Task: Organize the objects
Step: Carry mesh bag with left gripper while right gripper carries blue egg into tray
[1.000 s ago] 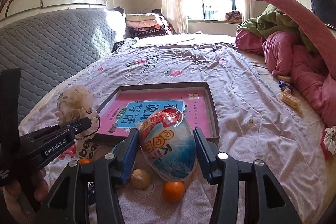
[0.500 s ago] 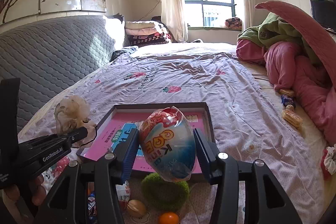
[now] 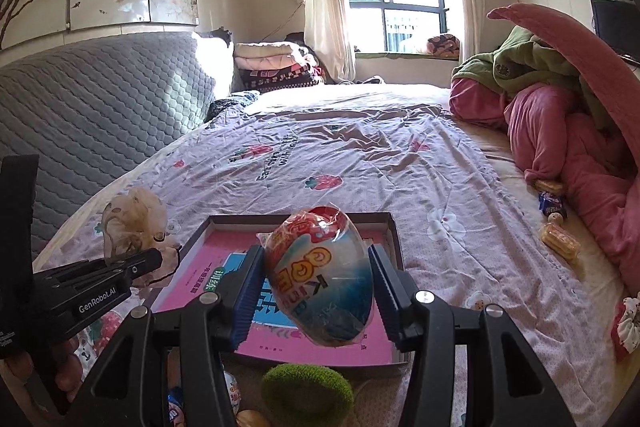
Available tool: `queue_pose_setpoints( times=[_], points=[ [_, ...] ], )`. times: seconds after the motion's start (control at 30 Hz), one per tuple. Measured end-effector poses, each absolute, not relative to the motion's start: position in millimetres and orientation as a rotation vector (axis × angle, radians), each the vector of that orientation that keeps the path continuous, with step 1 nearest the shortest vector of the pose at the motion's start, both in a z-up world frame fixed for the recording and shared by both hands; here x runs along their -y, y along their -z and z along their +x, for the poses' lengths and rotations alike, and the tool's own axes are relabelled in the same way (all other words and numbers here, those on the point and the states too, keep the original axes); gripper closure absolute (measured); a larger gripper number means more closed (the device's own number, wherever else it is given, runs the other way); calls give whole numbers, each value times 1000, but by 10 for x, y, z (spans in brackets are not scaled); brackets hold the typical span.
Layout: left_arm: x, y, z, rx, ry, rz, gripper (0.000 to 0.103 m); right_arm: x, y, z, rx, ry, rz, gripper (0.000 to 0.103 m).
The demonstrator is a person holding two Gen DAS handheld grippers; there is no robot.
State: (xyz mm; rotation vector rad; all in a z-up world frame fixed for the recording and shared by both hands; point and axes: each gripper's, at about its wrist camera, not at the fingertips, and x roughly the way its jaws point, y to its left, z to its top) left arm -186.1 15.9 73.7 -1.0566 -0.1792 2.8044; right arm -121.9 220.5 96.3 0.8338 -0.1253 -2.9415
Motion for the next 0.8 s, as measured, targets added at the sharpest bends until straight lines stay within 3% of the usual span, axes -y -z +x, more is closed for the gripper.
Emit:
queue_pose_setpoints(
  times=[0.23, 0.8],
  points=[
    [-181, -581, -2017, 155, -2795, -1111, 92, -2192, -876, -1475, 47, 2950, 874, 51],
    [-154, -185, -2185, 132, -2742, -1267, 91, -2320, -471, -1676, 145, 2915, 1024, 51]
  ],
)
